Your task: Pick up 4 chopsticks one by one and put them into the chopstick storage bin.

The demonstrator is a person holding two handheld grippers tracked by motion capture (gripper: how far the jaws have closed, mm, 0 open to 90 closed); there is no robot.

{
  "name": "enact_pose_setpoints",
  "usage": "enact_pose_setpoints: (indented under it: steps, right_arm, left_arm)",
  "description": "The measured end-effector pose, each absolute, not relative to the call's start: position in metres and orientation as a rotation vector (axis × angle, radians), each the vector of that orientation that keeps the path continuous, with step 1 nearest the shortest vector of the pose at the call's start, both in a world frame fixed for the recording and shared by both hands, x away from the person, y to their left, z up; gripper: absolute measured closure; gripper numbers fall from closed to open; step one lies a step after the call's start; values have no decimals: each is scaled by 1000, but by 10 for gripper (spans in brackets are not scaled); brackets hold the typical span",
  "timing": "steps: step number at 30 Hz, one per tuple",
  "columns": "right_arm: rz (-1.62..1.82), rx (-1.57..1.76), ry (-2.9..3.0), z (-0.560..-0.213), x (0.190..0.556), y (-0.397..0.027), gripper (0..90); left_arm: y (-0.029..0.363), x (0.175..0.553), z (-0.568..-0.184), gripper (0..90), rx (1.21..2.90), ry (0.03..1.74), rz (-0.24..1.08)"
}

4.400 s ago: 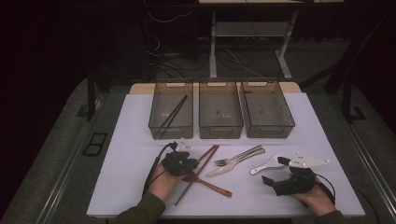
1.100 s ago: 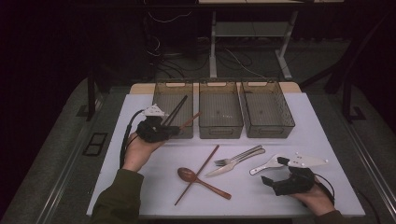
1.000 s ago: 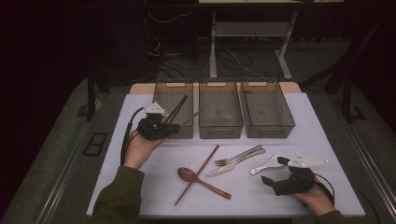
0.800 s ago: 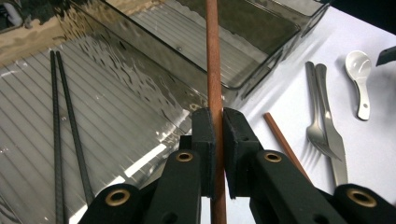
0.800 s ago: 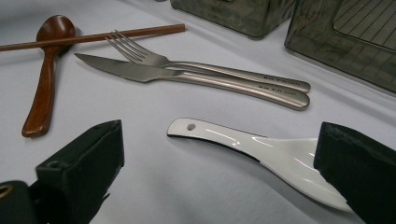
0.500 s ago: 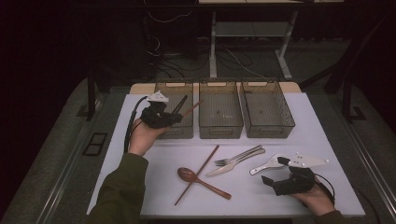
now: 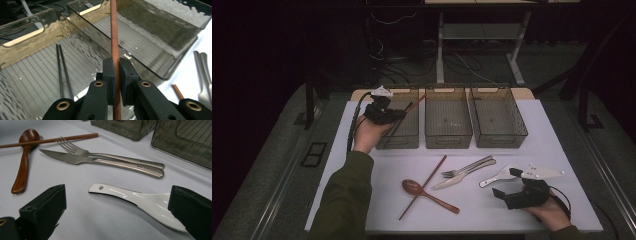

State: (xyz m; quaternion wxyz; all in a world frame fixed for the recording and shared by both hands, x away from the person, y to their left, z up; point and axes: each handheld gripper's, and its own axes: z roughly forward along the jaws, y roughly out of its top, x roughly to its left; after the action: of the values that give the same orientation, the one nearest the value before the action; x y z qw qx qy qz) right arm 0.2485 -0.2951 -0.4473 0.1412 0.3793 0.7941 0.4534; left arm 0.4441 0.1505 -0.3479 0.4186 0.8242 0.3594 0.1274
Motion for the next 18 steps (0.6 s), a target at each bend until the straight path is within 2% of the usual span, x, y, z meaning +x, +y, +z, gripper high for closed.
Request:
enact_pose_setpoints:
  steps: [18]
  right_arm:
    - [1319, 1087, 2292, -447, 249, -297, 14]
  left_arm:
    - [150, 479, -357, 830, 2058, 956, 373]
